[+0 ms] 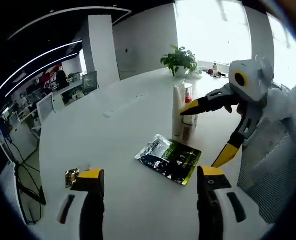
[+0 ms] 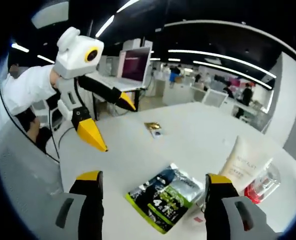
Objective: Arrange the skincare products in the storage area until every visible bottle or jar stands upright without overlapping.
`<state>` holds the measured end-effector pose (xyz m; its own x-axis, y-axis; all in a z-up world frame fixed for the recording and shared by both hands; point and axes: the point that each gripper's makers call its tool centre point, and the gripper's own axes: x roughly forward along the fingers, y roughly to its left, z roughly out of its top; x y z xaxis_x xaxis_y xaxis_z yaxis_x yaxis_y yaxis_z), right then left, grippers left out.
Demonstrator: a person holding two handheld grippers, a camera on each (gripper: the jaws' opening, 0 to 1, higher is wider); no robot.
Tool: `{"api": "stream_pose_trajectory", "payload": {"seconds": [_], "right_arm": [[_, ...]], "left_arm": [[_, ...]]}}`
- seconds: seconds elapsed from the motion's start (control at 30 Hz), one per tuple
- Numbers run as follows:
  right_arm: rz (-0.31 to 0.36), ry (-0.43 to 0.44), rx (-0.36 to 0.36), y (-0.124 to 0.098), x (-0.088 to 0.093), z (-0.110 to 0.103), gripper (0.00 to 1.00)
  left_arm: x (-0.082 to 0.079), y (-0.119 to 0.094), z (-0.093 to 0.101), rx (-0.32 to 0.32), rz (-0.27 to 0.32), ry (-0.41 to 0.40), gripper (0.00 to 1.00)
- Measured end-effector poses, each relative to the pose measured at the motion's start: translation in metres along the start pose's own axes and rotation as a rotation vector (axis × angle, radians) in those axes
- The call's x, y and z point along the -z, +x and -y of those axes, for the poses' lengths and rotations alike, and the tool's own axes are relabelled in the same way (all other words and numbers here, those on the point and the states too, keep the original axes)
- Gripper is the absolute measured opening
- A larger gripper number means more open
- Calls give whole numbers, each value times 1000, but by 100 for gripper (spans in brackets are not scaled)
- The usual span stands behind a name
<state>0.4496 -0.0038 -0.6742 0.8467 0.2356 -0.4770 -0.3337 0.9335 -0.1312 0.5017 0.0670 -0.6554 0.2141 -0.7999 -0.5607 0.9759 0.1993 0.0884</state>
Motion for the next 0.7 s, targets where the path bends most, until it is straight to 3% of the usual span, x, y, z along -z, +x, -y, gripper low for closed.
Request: {"api": "stream_pose_trajectory", "payload": {"seconds": [0.17,0.47,0.7], "right_arm": [[27,18,61,-15,-3,13,83],[0,78,176,-45,18,37,92],[-9,114,226,-59,22,49,99]], "left_arm": [[-3,-7,-3,-23,18,-12,76],[-3,-17,-4,-36,43,-27,79],[-3,-24,-1,-28,57,-46,82]]}}
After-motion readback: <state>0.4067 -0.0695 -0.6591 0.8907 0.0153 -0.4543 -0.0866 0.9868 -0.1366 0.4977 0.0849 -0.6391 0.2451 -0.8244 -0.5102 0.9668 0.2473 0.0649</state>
